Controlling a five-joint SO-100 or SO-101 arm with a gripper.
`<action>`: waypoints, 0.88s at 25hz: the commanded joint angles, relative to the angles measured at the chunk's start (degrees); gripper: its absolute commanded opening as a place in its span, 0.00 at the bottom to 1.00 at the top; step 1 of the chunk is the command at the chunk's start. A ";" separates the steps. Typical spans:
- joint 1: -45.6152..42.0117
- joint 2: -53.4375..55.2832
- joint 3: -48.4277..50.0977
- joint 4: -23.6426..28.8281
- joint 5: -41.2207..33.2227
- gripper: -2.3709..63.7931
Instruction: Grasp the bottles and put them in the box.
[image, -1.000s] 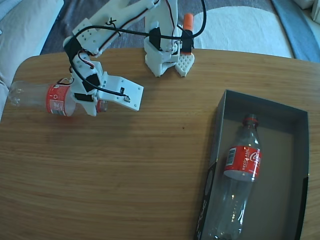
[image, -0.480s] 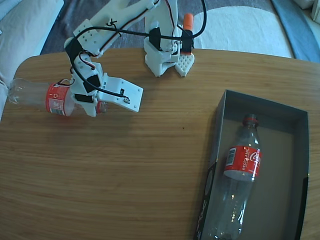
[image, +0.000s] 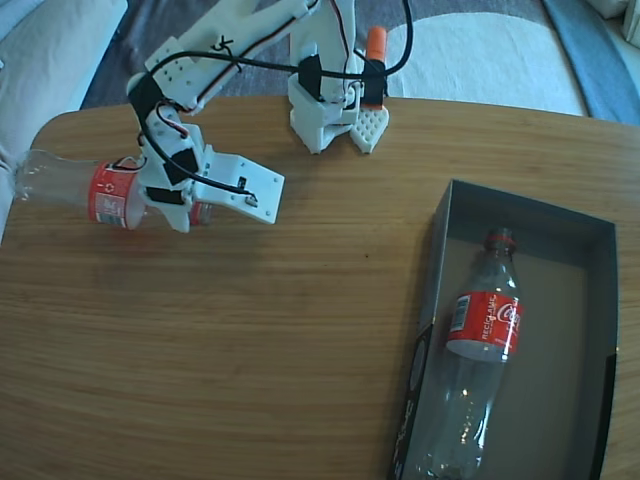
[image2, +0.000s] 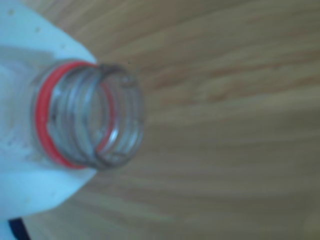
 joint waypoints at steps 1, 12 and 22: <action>-0.35 1.58 -4.57 -0.18 -0.26 0.05; -9.23 1.67 -24.17 11.60 0.44 0.03; -34.19 1.67 -45.79 26.10 2.02 0.03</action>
